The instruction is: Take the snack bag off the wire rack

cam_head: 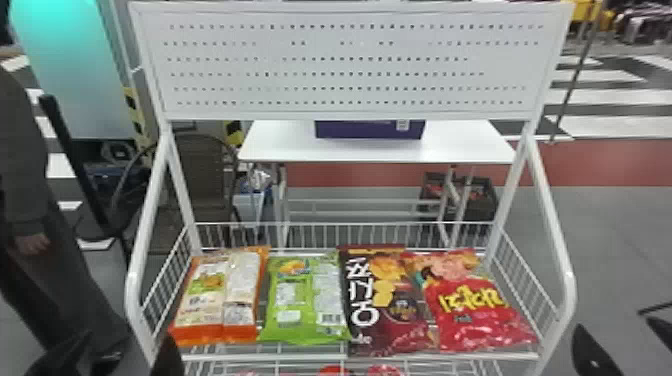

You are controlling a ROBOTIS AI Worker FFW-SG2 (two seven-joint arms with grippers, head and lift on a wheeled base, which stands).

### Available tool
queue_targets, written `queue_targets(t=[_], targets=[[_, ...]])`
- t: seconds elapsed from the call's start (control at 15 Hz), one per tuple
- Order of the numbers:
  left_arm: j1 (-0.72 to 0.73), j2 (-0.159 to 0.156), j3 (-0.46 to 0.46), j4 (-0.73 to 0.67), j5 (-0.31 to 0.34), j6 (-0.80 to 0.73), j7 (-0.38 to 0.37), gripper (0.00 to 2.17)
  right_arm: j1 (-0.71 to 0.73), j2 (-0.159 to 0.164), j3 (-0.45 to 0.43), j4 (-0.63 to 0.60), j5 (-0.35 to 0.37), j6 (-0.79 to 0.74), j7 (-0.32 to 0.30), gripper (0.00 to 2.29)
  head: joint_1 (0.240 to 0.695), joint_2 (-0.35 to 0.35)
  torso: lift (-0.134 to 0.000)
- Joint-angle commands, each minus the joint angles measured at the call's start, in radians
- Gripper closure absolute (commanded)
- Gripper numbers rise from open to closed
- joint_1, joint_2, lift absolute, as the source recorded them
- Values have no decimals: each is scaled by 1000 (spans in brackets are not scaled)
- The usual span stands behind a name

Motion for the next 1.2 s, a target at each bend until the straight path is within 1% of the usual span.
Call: queue_targets(t=[0.0,0.4,0.53,0.6,0.73,0.8,0.87,0.93,1.0,1.13], targets=[[0,0,-1,3,0,0,0,188,1,0,1,-2,0,3,0,97,499,0,0],[0,-2,-1,5,0,-9,0,188,1,2,6,-3,0,0,2,97,499,0,0],[5,-2,-10,3,-1,-18,-2,188,-26,2,29,18,2,3,0,97,499,0,0],[5,-2,-15,5,-3,-18,-3,188,-77,3,64,46,9,3,0,97,499,0,0],[3,-2,-21,11,-3,-21,-6,188,-218,9,161,110,48,110,-1,97,499,0,0],[0,-2,-23,14,-3,-21,-8,188,-289,26,205,155,77,150,-1,97,499,0,0],[0,-2,-24,17,-3,-21,-6,188,-356,43,241,208,106,153,-1,97,499,0,0],[0,0,-24,19,-3,-25,-6,188,-416,60,264,254,117,190,-1,97,499,0,0],[0,3,-23,20,-3,-25,-5,188,-482,68,297,305,120,211,-1,97,499,0,0],[-2,7,-21,25,-1,-31,-3,188,-568,84,345,386,124,224,-1,97,499,0,0]])
